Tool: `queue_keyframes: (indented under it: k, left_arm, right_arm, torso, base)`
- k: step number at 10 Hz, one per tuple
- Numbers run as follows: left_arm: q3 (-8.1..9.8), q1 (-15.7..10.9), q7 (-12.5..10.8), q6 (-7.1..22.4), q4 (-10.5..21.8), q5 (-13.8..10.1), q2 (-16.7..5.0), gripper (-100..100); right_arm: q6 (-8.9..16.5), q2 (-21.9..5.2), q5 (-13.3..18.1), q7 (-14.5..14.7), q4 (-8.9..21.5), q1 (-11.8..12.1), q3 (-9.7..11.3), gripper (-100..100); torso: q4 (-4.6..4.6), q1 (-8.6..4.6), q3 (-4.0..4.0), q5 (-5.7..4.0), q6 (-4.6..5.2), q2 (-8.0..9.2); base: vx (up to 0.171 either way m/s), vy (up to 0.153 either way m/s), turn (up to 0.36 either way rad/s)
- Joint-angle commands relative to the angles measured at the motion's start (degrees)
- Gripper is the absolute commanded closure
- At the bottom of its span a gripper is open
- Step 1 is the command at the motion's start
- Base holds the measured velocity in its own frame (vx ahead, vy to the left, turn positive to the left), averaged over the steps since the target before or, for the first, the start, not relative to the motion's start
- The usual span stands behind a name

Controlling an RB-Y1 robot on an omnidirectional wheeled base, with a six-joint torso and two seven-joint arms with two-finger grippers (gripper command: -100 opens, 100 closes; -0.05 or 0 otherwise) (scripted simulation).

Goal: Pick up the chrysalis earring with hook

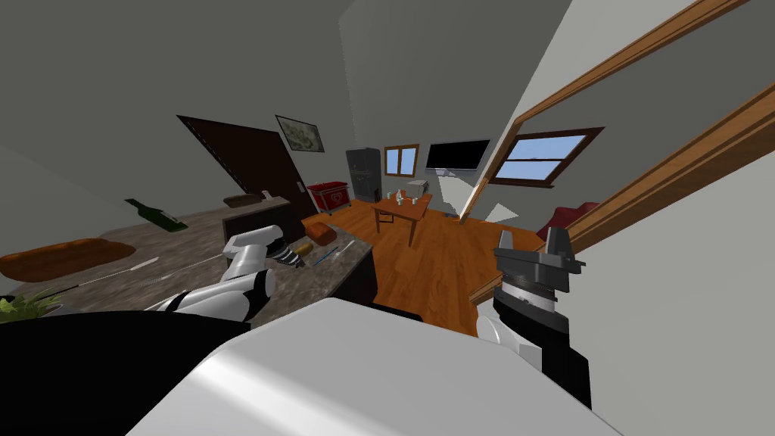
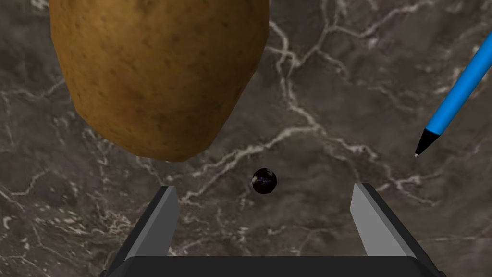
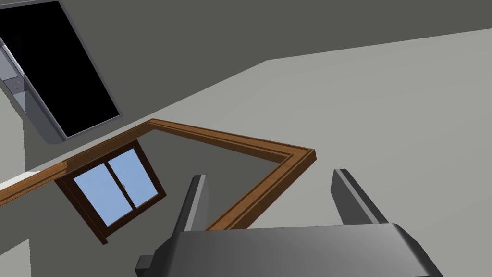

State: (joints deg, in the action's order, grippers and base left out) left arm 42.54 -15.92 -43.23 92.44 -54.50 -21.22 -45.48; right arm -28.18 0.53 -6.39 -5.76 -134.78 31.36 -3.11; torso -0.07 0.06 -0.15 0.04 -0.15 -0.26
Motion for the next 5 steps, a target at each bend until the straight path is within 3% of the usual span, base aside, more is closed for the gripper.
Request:
queue_keyframes:
  k: [1, 2, 4, 5]
  left_arm:
    - [0.00, 0.00, 0.00, 0.00, 0.00, 0.00, 0.00, 0]
    - [-0.29, 0.16, 0.35, -1.89, 0.91, 0.12, 0.92, -100]
    - [-0.57, 0.32, 0.70, -3.76, 1.83, 0.24, 1.83, -100]
    - [-0.30, 0.74, 0.53, -2.83, 0.82, 0.11, 1.77, -100]
  right_arm:
    - [0.00, 0.00, 0.00, 0.00, 0.00, 0.00, 0.00, 0]
    - [0.00, 0.00, 0.00, 0.00, 0.00, 0.00, 0.00, 0]
    - [0.00, 0.00, 0.00, 0.00, 0.00, 0.00, 0.00, 0]
    - [0.00, 0.00, 0.00, 0.00, 0.00, 0.00, 0.00, 0]
  torso:
    - [0.00, 0.00, 0.00, 0.00, 0.00, 0.00]
    - [0.02, -0.04, 0.06, -0.01, 0.00, 0.09]
    - [0.03, -0.07, 0.07, -0.02, -0.01, 0.11]
    - [0.03, -0.08, 0.07, -0.02, -0.01, 0.11]
  base:
    - [0.000, 0.000, 0.000]
    - [0.005, -0.005, 0.017]
    - [0.007, -0.007, 0.024]
    - [0.000, 0.000, 0.000]
